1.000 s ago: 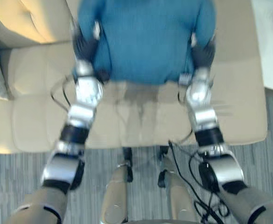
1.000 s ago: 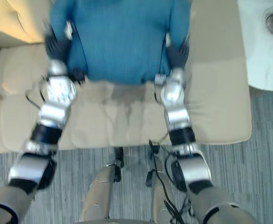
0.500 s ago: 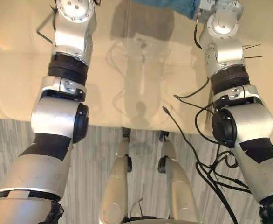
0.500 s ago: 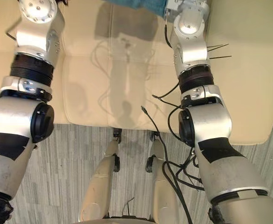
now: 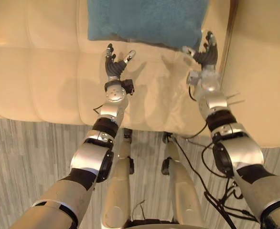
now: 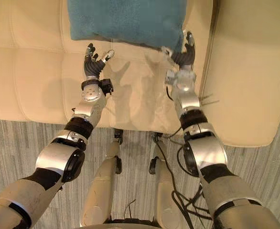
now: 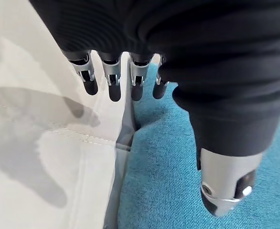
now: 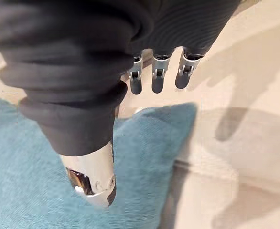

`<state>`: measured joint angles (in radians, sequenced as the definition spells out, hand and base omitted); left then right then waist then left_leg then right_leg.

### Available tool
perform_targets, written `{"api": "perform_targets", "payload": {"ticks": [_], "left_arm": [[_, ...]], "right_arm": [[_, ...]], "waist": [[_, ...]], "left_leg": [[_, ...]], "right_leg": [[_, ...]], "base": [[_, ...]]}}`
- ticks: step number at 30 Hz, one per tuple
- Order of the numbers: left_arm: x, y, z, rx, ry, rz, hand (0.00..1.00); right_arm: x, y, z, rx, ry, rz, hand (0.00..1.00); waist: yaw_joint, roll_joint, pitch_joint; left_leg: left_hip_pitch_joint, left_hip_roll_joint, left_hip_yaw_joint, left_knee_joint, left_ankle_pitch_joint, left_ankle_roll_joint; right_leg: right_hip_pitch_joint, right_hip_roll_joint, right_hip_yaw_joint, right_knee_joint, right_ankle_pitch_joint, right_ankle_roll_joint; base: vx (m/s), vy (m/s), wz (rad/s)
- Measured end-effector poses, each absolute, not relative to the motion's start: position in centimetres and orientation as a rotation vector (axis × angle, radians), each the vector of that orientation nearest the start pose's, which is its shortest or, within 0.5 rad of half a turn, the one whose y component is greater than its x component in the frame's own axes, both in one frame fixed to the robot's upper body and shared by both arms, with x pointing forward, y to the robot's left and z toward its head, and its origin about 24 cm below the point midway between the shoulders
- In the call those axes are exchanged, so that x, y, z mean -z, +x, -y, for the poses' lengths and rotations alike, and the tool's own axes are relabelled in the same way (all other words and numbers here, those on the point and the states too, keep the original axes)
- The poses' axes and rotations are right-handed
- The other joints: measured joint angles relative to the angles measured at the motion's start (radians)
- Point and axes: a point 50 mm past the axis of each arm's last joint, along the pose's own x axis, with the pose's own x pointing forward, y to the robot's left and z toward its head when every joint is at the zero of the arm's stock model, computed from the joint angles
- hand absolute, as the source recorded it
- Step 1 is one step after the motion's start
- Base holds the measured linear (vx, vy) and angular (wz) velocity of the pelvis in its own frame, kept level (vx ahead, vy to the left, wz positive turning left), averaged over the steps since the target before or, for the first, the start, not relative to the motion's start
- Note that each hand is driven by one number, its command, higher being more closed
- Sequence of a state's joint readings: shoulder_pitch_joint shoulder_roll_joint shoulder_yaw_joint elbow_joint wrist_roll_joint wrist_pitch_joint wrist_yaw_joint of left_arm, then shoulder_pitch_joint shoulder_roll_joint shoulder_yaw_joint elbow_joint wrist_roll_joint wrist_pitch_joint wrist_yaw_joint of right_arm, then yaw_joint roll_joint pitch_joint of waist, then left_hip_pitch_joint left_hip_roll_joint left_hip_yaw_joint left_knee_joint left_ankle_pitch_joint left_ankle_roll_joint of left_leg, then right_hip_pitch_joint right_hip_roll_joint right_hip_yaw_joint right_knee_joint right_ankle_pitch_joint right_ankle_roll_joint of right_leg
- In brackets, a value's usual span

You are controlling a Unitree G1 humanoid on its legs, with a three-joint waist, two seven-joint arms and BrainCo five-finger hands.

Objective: Pick up cushions and gather them together orderly.

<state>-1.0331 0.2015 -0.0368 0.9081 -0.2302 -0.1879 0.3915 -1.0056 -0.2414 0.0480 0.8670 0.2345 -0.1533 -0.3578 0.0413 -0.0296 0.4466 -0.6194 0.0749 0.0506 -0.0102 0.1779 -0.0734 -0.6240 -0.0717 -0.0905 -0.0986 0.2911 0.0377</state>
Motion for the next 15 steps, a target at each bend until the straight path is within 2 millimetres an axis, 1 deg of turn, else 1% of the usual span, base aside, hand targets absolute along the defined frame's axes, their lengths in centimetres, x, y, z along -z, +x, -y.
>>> {"api": "perform_targets", "payload": {"ticks": [1, 3, 4, 5, 7, 8, 9, 10, 11, 12, 13, 14, 15], "left_arm": [[-19.2, 40.8, -15.8, -0.290, -0.011, 0.292, 0.00], [-18.2, 39.6, -19.3, -0.352, 0.035, 0.318, 0.00], [-17.7, 39.0, -20.2, -0.358, 0.051, 0.329, 0.00], [-16.1, 37.8, -21.1, -0.356, 0.069, 0.323, 0.00], [-14.3, 36.6, -21.6, -0.344, 0.064, 0.309, 0.00], [-11.9, 35.1, -22.0, -0.334, 0.061, 0.267, 0.00], [-8.3, 33.2, -22.3, -0.329, 0.054, 0.175, 0.00], [-6.8, 32.4, -22.3, -0.325, 0.050, 0.133, 0.00], [-4.0, 30.6, -22.2, -0.316, 0.044, 0.044, 0.00], [-1.2, 28.6, -22.1, -0.308, 0.034, -0.050, 0.00], [1.9, 25.8, -21.9, -0.294, 0.021, -0.163, 0.00], [2.8, 24.8, -21.9, -0.294, 0.017, -0.201, 0.00], [5.8, 21.9, -22.0, -0.287, 0.016, -0.333, 0.00]], "right_arm": [[-18.5, 40.6, 16.1, 0.252, -0.007, 0.267, 0.00], [-15.5, 39.0, 17.1, 0.246, -0.008, 0.242, 0.00], [-14.5, 38.2, 17.5, 0.248, -0.010, 0.236, 0.00], [-12.2, 36.6, 18.4, 0.262, -0.014, 0.209, 0.00], [-10.2, 35.1, 18.9, 0.267, -0.054, 0.178, 0.00], [-8.0, 33.5, 19.3, 0.258, -0.098, 0.132, 0.00], [-5.0, 31.2, 19.8, 0.249, -0.151, 0.052, 0.00], [-4.0, 30.4, 20.0, 0.249, -0.170, 0.022, 0.00], [-2.0, 28.8, 20.4, 0.241, -0.201, -0.041, 0.00], [0.2, 26.8, 20.8, 0.237, -0.227, -0.120, 0.00], [2.8, 24.1, 21.2, 0.227, -0.253, -0.225, 0.00], [3.7, 23.1, 21.3, 0.225, -0.259, -0.265, 0.00], [6.5, 20.2, 21.8, 0.214, -0.278, -0.405, 0.00]], "waist": [[0.001, 0.000, 0.000], [0.000, -0.001, 0.000], [-0.002, -0.001, 0.000], [-0.001, -0.001, 0.000], [-0.001, -0.001, -0.001], [0.000, -0.007, -0.016], [0.001, -0.009, -0.069], [0.001, -0.010, -0.086], [0.001, -0.009, -0.112], [0.001, -0.009, -0.137], [0.000, -0.008, -0.182], [0.000, -0.008, -0.197], [0.000, -0.008, -0.233]], "left_leg": [[0.003, 0.005, 0.011, 0.000, 0.000, 0.000], [0.030, 0.022, 0.036, 0.001, 0.001, -0.002], [0.044, 0.027, 0.040, 0.005, -0.003, -0.007], [0.075, 0.036, 0.041, 0.026, -0.017, -0.019], [0.110, 0.044, 0.044, 0.048, -0.039, -0.022], [0.138, 0.049, 0.050, 0.077, -0.067, -0.023], [0.150, 0.054, 0.060, 0.103, -0.097, -0.023], [0.161, 0.056, 0.064, 0.107, -0.104, -0.022], [0.190, 0.059, 0.071, 0.116, -0.121, -0.023], [0.228, 0.061, 0.076, 0.119, -0.136, -0.024], [0.263, 0.062, 0.079, 0.122, -0.151, -0.026], [0.278, 0.062, 0.079, 0.122, -0.156, -0.027], [0.339, 0.065, 0.087, 0.119, -0.171, -0.026]], "right_leg": [[0.000, 0.004, 0.006, 0.000, -0.004, 0.005], [0.016, 0.018, 0.016, 0.000, -0.006, 0.007], [0.030, 0.022, 0.017, 0.000, -0.006, 0.005], [0.068, 0.029, 0.017, 0.000, -0.006, 0.004], [0.113, 0.037, 0.018, 0.000, -0.008, 0.002], [0.150, 0.041, 0.022, 0.000, -0.020, -0.012], [0.169, 0.044, 0.031, 0.000, -0.043, -0.015], [0.181, 0.046, 0.035, 0.001, -0.048, -0.015], [0.210, 0.048, 0.039, 0.001, -0.057, -0.017], [0.246, 0.050, 0.041, 0.002, -0.071, -0.015], [0.273, 0.054, 0.041, 0.017, -0.094, -0.015], [0.284, 0.055, 0.041, 0.024, -0.102, -0.014], [0.333, 0.058, 0.046, 0.037, -0.126, -0.012]], "base": [[-0.09, -0.045, -0.23], [-0.08, -0.069, -0.27], [-0.06, -0.080, -0.21], [-0.04, -0.062, -0.14], [-0.01, -0.035, -0.12], [0.02, -0.035, -0.19], [0.04, -0.041, -0.21], [0.07, -0.027, -0.21], [0.10, -0.019, -0.18], [0.13, -0.016, -0.18], [0.12, -0.007, -0.13], [0.14, 0.001, -0.12], [0.13, 0.010, -0.11]]}}
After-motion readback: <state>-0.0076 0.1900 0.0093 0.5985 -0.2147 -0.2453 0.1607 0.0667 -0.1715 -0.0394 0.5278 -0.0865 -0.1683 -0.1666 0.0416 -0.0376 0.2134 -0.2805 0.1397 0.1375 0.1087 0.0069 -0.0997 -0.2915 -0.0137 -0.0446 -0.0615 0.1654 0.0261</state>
